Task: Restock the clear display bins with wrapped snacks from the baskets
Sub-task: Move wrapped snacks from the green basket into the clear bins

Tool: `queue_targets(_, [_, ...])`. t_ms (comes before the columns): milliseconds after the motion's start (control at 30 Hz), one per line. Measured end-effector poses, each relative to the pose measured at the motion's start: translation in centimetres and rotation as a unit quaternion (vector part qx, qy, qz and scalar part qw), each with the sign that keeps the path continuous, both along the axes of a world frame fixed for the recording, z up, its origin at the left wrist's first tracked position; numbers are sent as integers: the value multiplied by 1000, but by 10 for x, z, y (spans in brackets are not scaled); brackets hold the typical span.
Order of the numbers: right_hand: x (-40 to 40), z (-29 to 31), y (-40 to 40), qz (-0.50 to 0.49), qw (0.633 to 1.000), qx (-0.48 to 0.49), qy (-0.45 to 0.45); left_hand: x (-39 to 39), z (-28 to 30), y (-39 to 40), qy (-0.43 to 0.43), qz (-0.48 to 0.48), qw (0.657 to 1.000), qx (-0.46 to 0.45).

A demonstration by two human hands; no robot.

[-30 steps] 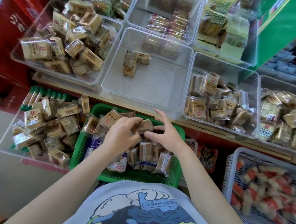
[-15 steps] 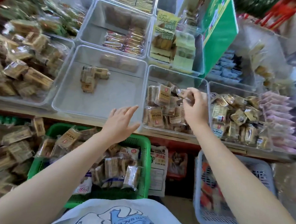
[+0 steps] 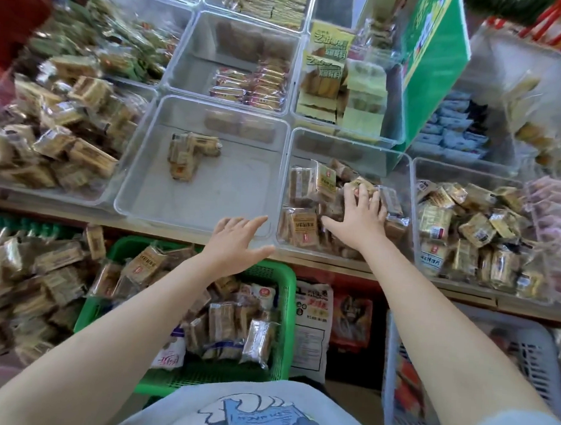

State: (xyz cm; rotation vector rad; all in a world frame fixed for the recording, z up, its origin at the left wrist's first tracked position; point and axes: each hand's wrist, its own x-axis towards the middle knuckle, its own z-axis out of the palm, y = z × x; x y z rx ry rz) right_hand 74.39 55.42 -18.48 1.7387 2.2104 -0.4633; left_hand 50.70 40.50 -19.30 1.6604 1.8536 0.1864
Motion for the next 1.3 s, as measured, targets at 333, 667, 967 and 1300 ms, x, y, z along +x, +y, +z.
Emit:
queue_targets(333, [-98, 31, -130, -22, 907, 103, 408, -83, -36, -120, 85, 269, 953, 111])
queue_targets(667, [-156, -26, -201, 54, 950, -174, 255, -141, -70, -134, 105, 225, 968, -38])
queue_targets(967, [-181, 11, -190, -208, 815, -266, 471, -97, -1, -138, -100, 133, 974, 152])
queue_targets(1300, [-83, 72, -124, -307, 810, 85, 492, -23, 12, -12, -82, 54, 981, 169])
